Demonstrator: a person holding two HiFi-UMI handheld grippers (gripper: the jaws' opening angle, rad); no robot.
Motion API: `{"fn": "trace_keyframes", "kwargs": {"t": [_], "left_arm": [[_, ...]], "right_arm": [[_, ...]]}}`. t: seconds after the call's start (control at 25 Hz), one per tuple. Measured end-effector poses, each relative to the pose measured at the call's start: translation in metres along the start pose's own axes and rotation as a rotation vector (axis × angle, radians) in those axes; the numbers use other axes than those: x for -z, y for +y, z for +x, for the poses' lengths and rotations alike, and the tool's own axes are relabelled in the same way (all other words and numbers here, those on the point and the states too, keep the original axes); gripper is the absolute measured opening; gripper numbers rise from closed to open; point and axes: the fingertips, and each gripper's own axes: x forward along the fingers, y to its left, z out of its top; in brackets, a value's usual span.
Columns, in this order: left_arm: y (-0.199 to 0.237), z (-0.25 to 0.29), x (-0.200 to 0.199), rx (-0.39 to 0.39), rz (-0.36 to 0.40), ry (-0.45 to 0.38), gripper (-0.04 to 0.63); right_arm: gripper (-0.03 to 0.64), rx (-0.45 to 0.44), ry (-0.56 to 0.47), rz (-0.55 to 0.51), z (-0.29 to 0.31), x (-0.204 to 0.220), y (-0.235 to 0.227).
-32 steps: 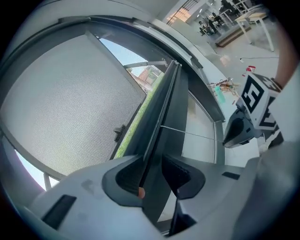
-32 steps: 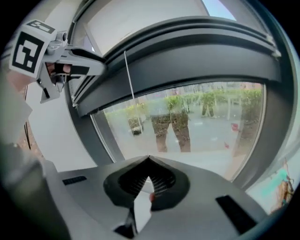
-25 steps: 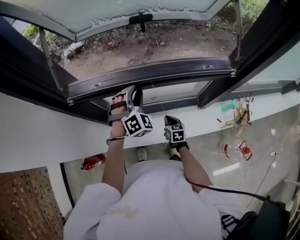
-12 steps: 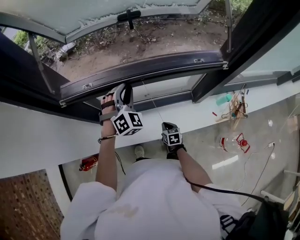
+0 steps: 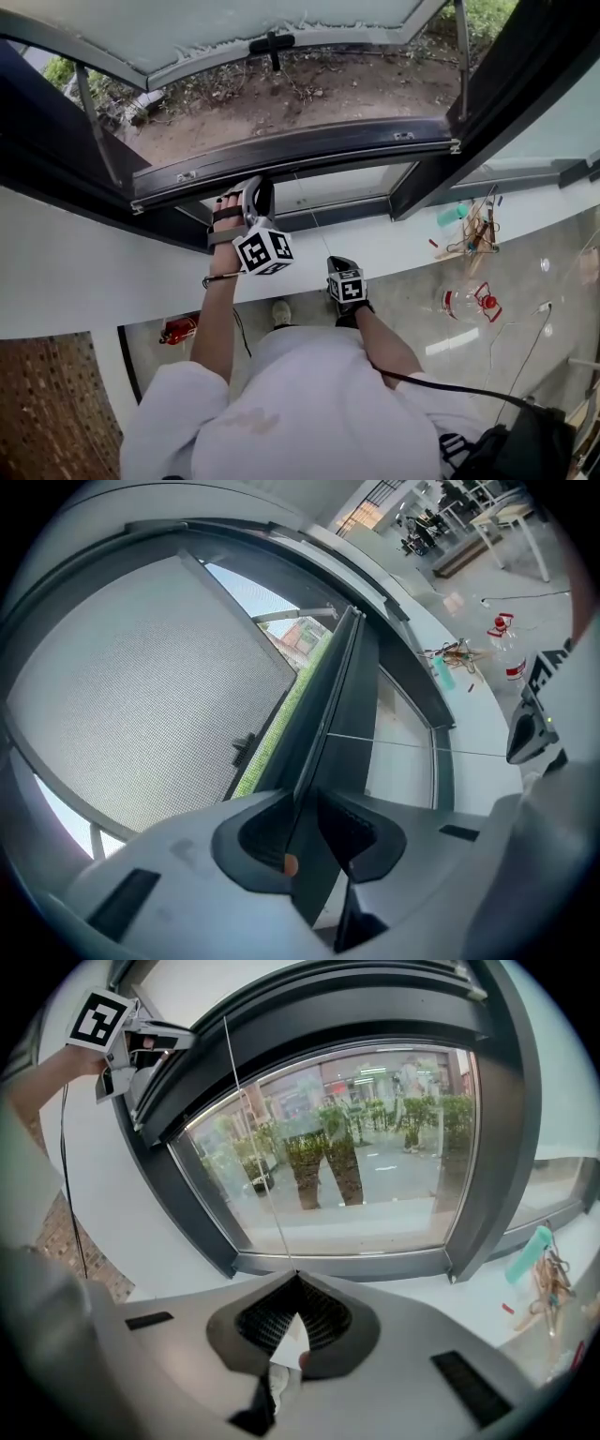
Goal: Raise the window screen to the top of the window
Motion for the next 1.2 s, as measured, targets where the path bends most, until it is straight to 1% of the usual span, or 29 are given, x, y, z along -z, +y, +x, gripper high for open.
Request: {"fn": "trace_keyframes", "kwargs": {"t": [0.16, 0.28, 0.36, 0.44, 0.48, 0.56, 0.6, 0.68, 0.8, 0.88, 0.96, 1.04, 1.12, 1.2], "left_arm": [[0.006, -0.002, 0.001, -0.011, -0.087, -0.054, 0.080], [0.006, -0.003, -0.001, -0.020, -0.117, -0.072, 0.080], [0.007, -0.002, -0.002, -0.012, -0.107, -0.065, 0.080], [0.008, -0.002, 0.000, -0.002, -0.080, -0.048, 0.078], [0.008, -0.001, 0.000, -0.004, -0.050, -0.035, 0.056], [0.006, -0.001, 0.000, -0.024, 0.016, -0.009, 0.043], [0.005, -0.002, 0.001, -0.035, 0.023, -0.005, 0.043], [0.005, -0.002, 0.002, -0.048, -0.002, -0.010, 0.043], [0.007, 0.000, 0.000, -0.091, -0.005, -0.027, 0.041], [0.005, 0.002, -0.001, -0.099, -0.020, -0.031, 0.041], [0.004, 0.001, 0.000, -0.092, -0.002, -0.026, 0.041], [0.003, -0.001, 0.002, -0.059, 0.010, -0.018, 0.041], [0.006, -0.002, 0.001, -0.038, -0.012, -0.021, 0.043], [0.010, -0.004, 0.000, -0.048, -0.034, -0.030, 0.043]], "right_arm": [[0.000, -0.003, 0.005, -0.019, -0.002, -0.003, 0.000], [0.000, -0.006, -0.004, -0.007, -0.006, -0.002, -0.002], [0.000, -0.016, -0.006, -0.014, -0.007, -0.002, 0.002], [0.000, -0.027, -0.008, -0.026, -0.006, -0.001, 0.006], [0.000, -0.030, -0.010, -0.030, -0.006, -0.001, 0.007], [0.000, -0.032, -0.011, -0.031, -0.009, 0.002, 0.008], [0.000, -0.031, -0.008, -0.030, -0.011, 0.004, 0.008], [0.000, -0.029, -0.009, -0.028, -0.013, 0.005, 0.007], [0.000, -0.026, -0.015, -0.011, -0.013, 0.002, 0.004], [0.000, -0.031, -0.005, -0.013, -0.011, 0.004, 0.008], [0.000, -0.036, 0.006, -0.029, -0.009, 0.008, 0.015], [0.000, -0.034, 0.009, -0.043, -0.011, 0.010, 0.018], [0.000, -0.024, -0.002, -0.035, -0.015, 0.007, 0.013], [0.000, -0.016, -0.022, -0.015, -0.018, 0.002, 0.007]]}}
